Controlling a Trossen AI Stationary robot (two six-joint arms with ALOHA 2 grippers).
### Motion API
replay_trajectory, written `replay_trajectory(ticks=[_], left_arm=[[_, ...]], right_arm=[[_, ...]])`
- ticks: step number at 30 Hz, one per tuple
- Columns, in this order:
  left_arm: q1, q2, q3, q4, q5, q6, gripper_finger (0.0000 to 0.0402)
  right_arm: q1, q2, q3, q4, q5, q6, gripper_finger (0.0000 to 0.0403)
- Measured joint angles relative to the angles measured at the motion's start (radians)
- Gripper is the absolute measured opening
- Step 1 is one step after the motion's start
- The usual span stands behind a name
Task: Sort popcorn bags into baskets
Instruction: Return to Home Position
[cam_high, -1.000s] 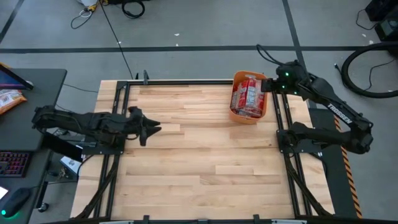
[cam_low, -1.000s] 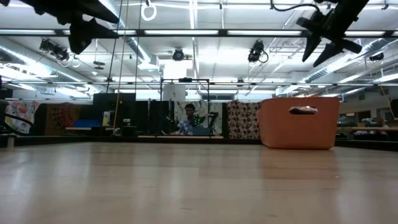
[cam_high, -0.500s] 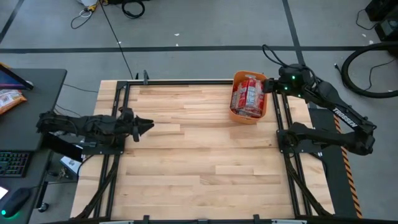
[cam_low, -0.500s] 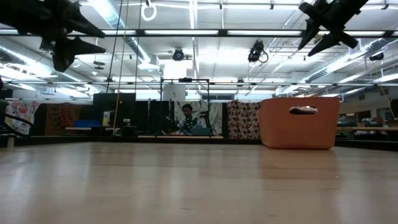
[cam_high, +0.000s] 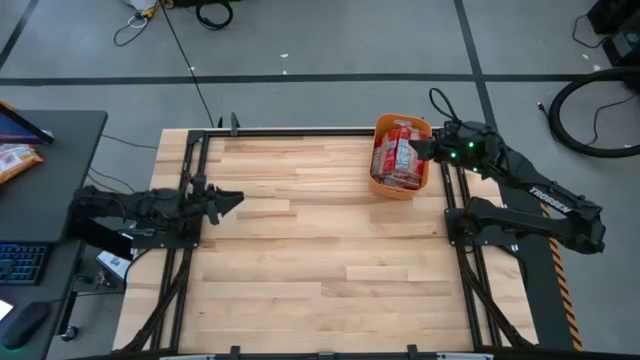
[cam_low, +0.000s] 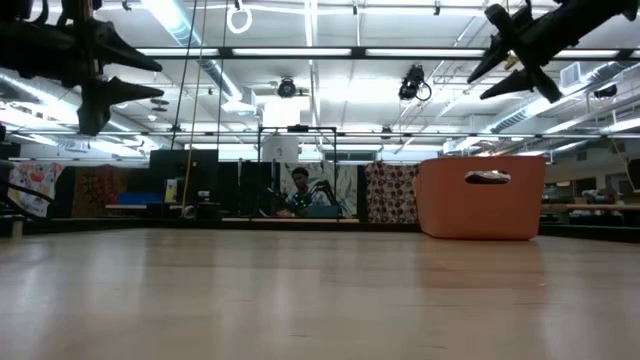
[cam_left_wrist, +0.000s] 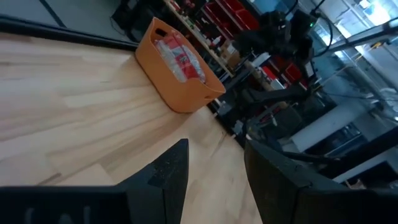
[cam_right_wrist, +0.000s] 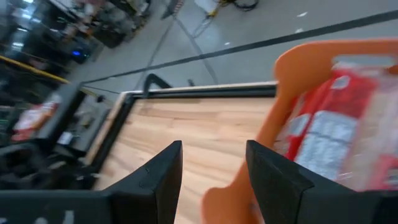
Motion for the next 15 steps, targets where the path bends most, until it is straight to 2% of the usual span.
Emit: replay_trajectory(ticks=[7,15], left_arm=[[0.0,-0.058,-0.062,0.013,0.001,-0.051,0.016],[0.0,-0.062,-0.13,0.119,0.002,-0.066,0.016]], right_arm=[[0.041,-0.064,-0.146,0.168,-0.032,0.086,0.0181],[0.078,-0.121,-0.254,0.211,-0.031,0.158,0.0181]])
